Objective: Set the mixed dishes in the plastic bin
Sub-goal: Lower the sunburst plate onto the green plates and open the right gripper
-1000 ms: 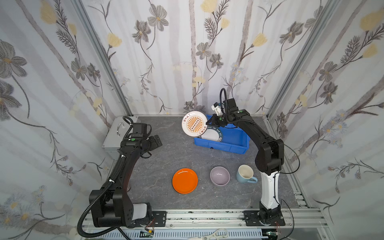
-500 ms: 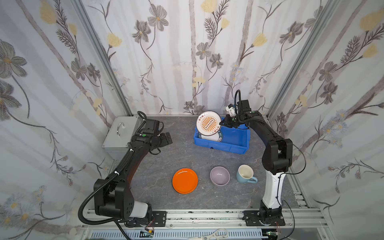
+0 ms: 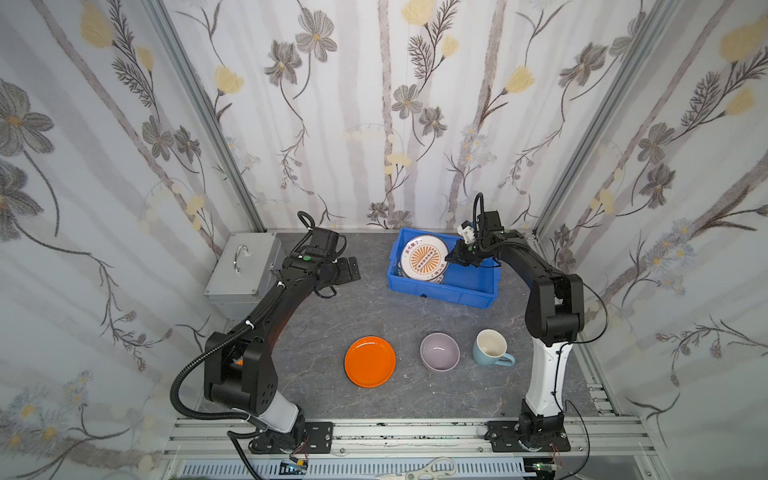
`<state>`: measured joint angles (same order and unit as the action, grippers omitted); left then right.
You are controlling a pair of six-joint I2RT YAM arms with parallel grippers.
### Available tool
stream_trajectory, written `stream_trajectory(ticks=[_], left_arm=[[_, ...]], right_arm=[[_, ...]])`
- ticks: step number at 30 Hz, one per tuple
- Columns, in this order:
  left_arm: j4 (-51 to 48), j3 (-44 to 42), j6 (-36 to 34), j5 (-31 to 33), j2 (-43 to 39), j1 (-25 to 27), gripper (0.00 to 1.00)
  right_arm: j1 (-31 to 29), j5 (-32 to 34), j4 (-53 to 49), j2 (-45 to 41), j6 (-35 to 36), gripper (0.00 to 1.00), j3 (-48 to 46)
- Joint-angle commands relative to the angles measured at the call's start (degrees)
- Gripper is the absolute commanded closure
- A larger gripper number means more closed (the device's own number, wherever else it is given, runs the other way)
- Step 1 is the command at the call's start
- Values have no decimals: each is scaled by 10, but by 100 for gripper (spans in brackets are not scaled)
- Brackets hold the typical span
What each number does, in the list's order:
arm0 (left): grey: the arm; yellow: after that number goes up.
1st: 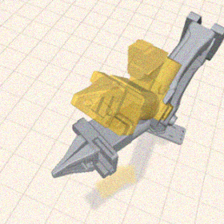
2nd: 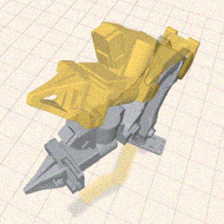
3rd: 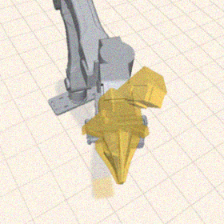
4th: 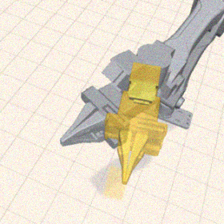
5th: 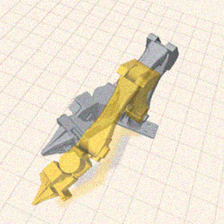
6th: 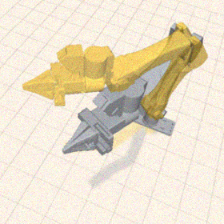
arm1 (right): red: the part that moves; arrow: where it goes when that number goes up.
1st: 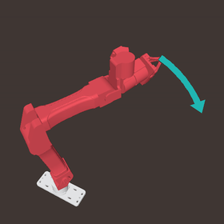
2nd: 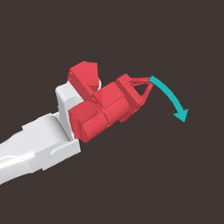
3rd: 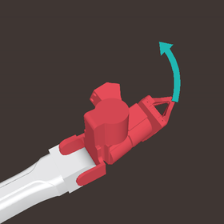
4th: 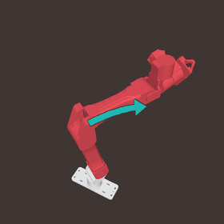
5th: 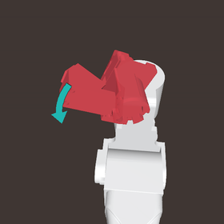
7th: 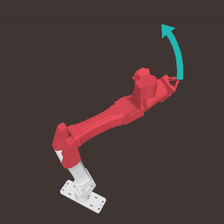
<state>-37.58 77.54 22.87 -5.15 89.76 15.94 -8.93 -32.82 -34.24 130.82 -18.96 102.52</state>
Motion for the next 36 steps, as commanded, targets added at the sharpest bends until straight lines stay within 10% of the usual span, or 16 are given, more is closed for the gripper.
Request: stream_trajectory(ticks=[1, 21, 36], left_arm=[[-5, 12, 0, 6, 6, 2, 0], [-23, 43, -10, 0, 38, 3, 0], [-21, 53, -8, -11, 60, 8, 0]], right_arm=[[1, -21, 44, 14, -3, 98, -1], [0, -23, 55, 76, -19, 93, -6], [0, 5, 38, 65, -7, 66, -9]])
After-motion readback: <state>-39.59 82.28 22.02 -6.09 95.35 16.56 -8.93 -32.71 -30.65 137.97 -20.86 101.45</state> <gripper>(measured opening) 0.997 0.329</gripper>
